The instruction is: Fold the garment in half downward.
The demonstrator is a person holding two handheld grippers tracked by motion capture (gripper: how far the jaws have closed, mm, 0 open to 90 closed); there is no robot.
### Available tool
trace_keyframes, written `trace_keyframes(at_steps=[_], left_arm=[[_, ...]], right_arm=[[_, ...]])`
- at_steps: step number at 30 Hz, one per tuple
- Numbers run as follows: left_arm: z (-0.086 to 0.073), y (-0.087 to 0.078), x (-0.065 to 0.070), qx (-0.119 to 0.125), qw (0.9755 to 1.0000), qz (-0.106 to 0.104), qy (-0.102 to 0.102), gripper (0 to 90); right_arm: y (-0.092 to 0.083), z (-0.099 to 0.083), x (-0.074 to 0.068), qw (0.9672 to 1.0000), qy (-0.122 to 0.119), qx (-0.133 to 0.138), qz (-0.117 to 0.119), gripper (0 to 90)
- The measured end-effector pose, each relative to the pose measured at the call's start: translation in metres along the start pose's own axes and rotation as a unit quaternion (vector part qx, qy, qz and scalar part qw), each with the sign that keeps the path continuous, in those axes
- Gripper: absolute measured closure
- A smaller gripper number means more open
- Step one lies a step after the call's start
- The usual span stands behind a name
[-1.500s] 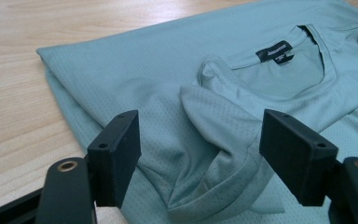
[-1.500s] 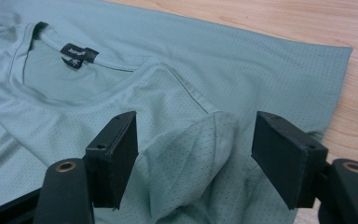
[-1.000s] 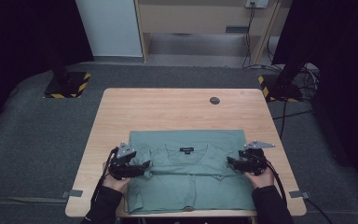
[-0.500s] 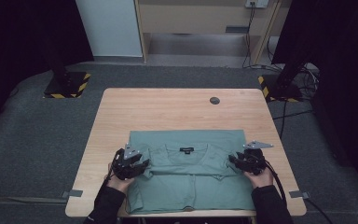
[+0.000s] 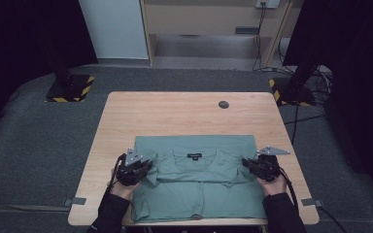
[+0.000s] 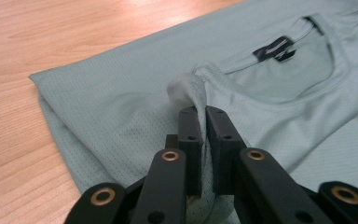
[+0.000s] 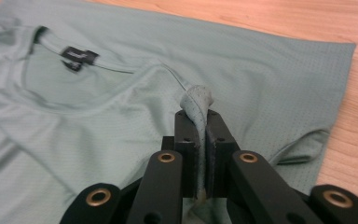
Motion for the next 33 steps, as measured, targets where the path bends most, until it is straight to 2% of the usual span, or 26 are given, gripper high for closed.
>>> trace_keyframes(at_steps=[2,4,7,10,13,15,16,17,19,21,22,24,25,26,27,29,30,32,33], left_arm=[[0.001,-0.008,0.003,0.01,0.9998,-0.015,-0.011,85.0],[0.0,-0.015,0.007,0.014,0.9992,-0.031,-0.019,85.0],[-0.008,-0.025,0.013,0.01,0.9982,-0.051,-0.031,85.0],[-0.019,-0.035,0.019,0.003,0.9967,-0.069,-0.044,84.6],[-0.038,-0.042,0.023,-0.022,0.9937,-0.091,-0.061,83.5],[-0.053,-0.043,0.023,-0.045,0.9921,-0.093,-0.071,81.4],[-0.06,-0.043,0.024,-0.063,0.99,-0.099,-0.078,80.6],[-0.065,-0.042,0.024,-0.072,0.9895,-0.097,-0.079,78.1],[-0.07,-0.041,0.022,-0.086,0.9872,-0.101,-0.089,72.8],[-0.064,-0.042,0.02,-0.078,0.9878,-0.095,-0.095,67.0],[-0.059,-0.042,0.018,-0.068,0.9894,-0.085,-0.096,61.9],[-0.046,-0.042,0.016,-0.055,0.9923,-0.064,-0.091,55.9],[-0.039,-0.04,0.014,-0.048,0.9939,-0.045,-0.089,49.8],[-0.033,-0.036,0.011,-0.047,0.9943,-0.026,-0.092,42.4],[-0.027,-0.03,0.009,-0.046,0.9942,-0.016,-0.096,41.4],[-0.017,-0.015,0.003,-0.051,0.9927,0.01,-0.109,34.5],[-0.015,-0.006,0.0,-0.065,0.9911,0.028,-0.113,31.3],[-0.011,0.011,-0.004,-0.09,0.9871,0.059,-0.118,25.2],[-0.009,0.017,-0.004,-0.096,0.9852,0.074,-0.121,25.0]], right_arm=[[-0.007,0.002,-0.001,0.9999,-0.001,0.01,0.008,86.3],[-0.017,0.004,-0.004,0.9993,0.005,0.026,0.027,86.2],[-0.033,0.003,-0.006,0.9977,0.011,0.045,0.05,85.9],[-0.049,-0.007,-0.005,0.9963,0.014,0.051,0.068,85.7],[-0.061,-0.022,-0.005,0.9952,0.019,0.048,0.084,85.6],[-0.066,-0.033,-0.005,0.9948,0.023,0.038,0.091,84.6],[-0.067,-0.038,-0.005,0.9948,0.025,0.03,0.094,84.0],[-0.067,-0.044,-0.006,0.9952,0.023,0.023,0.092,82.5],[-0.067,-0.051,-0.008,0.9956,0.017,0.009,0.092,70.9],[-0.067,-0.049,-0.01,0.9957,0.011,0.011,0.092,63.0],[-0.068,-0.046,-0.011,0.9957,0.008,0.013,0.091,56.7],[-0.067,-0.034,-0.013,0.9966,0.002,0.024,0.078,51.2],[-0.065,-0.028,-0.015,0.9969,-0.001,0.025,0.074,47.4],[-0.062,-0.021,-0.018,0.9974,-0.002,0.027,0.067,42.2],[-0.057,-0.013,-0.019,0.9982,-0.003,0.031,0.051,36.9],[-0.044,0.0,-0.024,0.9995,0.003,0.023,0.023,33.6],[-0.037,0.007,-0.027,0.9997,0.007,0.02,0.014,32.0],[-0.02,0.014,-0.032,1.0,0.005,-0.001,-0.007,29.6],[-0.011,0.016,-0.035,0.9997,0.004,-0.016,-0.019,28.7]])
Point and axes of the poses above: each handheld gripper's, and its own axes: y roughly forward along the jaws, z roughly out of its top, x roughly to its right, the point moved 10 cm from there along y, roughly forward along the jaws, and after that the axes turned 8 degrees about -z, right-handed, at the moved point
